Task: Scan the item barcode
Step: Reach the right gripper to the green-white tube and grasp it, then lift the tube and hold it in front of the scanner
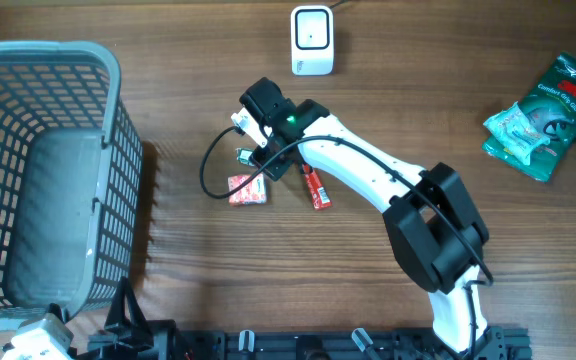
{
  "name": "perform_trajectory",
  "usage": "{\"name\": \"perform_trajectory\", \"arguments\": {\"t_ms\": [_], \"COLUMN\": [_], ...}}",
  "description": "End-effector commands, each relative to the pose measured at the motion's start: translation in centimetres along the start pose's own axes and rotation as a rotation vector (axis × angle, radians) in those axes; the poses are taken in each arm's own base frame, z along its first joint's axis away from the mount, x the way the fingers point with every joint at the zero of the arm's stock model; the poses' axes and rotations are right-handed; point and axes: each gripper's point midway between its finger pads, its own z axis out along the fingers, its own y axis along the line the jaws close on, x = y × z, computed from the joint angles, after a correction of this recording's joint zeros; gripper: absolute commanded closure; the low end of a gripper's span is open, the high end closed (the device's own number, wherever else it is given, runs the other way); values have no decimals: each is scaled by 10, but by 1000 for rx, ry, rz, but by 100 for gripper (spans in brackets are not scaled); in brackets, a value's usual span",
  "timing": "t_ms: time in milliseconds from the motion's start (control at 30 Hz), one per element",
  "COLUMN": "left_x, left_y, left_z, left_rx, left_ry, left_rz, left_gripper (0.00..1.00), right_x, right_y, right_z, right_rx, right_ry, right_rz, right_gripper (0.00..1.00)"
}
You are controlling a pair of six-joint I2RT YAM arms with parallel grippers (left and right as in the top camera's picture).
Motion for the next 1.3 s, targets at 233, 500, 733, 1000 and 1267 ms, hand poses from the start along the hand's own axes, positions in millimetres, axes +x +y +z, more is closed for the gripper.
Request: {"name": "perform_trajectory", "arguments": {"t_ms": [233, 500, 733, 1000, 1267], "left_x": [-1, -1, -1, -1, -1], "left_y": [-1, -1, -1, -1, -1], "left_z": [-2, -2, -2, -2, -2], "left_rx": [13, 13, 13, 13, 13], "left_ry": [-8, -8, -8, -8, -8], "left_rz": [-2, -2, -2, -2, -2], "left_gripper": [0, 0, 0, 0, 0], "right_x": [28, 24, 9, -7, -33], "right_y": [-6, -84, -132, -174, -192], "right_z": [46, 13, -51, -154, -185], "right_rx": [23, 506, 892, 1498, 1513], "right_ry": [113, 169, 140, 130, 205], "right_rz": [-44, 0, 34, 192, 115], "right_gripper": [61, 96, 96, 96, 96]}}
